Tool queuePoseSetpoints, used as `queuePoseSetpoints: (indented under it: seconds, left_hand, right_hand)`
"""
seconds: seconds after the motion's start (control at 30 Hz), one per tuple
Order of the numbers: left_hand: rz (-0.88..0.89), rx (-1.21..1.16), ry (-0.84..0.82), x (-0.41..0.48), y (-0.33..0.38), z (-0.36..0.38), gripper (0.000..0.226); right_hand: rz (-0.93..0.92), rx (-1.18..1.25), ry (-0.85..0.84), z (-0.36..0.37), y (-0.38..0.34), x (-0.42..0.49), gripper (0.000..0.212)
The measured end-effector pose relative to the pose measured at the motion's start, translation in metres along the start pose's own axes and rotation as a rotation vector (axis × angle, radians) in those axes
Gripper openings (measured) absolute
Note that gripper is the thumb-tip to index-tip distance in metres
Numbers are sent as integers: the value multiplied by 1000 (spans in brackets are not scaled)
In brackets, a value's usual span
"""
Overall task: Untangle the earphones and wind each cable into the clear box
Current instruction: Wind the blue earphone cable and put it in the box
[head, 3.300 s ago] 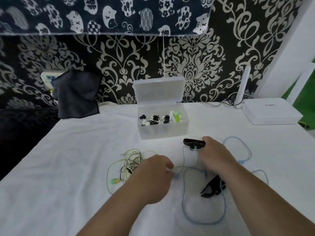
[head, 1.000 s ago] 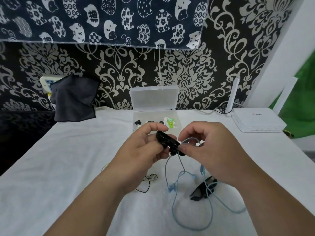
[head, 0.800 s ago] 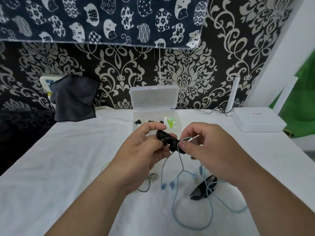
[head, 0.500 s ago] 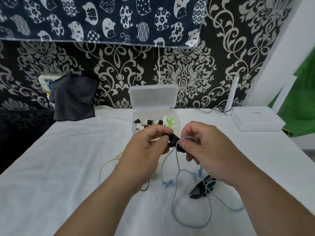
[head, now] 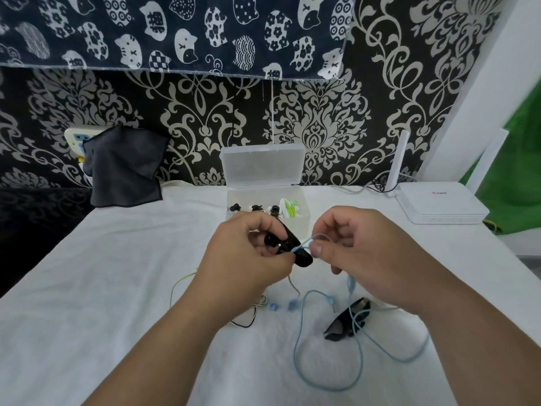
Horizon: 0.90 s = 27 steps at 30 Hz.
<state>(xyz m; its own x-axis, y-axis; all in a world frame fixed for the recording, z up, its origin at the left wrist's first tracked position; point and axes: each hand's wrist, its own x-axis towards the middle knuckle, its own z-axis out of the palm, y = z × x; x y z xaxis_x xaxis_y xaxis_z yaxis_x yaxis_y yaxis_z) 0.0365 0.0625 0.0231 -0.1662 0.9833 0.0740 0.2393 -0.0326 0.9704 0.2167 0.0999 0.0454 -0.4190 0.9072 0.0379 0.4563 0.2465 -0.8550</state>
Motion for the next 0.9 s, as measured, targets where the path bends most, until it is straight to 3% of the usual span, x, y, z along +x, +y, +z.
queuePoseSetpoints:
  seconds: [0.27, 0.4, 0.67, 0.9]
  left_hand:
    - [-113, -9, -257, -5, -1, -1, 30]
    - [-97, -135, -374, -6, -2, 0, 23]
    - [-138, -93, -330, 0, -14, -4, 35]
    - [-138, 152, -225, 0, -14, -4, 38]
  right_hand:
    - [16, 302, -41, -6, 0, -4, 9]
    - [78, 408, 105, -5, 4, 1, 17]
    - [90, 823, 438, -24, 5, 6, 17]
    - [-7, 969, 614, -43, 4, 2, 19]
